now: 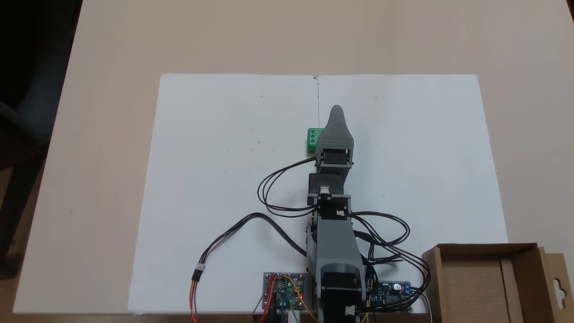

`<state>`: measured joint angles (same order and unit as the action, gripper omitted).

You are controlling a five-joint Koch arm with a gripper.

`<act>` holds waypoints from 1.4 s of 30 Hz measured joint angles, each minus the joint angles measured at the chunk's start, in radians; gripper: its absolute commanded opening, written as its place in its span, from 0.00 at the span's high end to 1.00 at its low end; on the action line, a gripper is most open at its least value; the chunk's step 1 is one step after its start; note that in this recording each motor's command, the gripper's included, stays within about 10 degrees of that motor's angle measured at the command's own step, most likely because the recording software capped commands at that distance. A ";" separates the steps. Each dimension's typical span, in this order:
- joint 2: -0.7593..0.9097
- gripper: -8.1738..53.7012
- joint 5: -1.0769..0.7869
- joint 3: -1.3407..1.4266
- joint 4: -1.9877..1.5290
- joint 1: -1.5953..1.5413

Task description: Grasp a green dice and put it in the bin.

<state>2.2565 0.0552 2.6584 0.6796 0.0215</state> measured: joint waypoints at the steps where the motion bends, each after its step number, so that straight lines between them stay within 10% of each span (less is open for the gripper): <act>1: 0.000 0.17 0.000 0.000 0.052 0.002; 17: 0.000 0.22 -0.014 -0.253 0.160 0.063; 42: 0.000 0.16 -0.014 -1.006 -1.278 0.135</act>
<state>2.2565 0.0414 1.6521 -0.5983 0.1565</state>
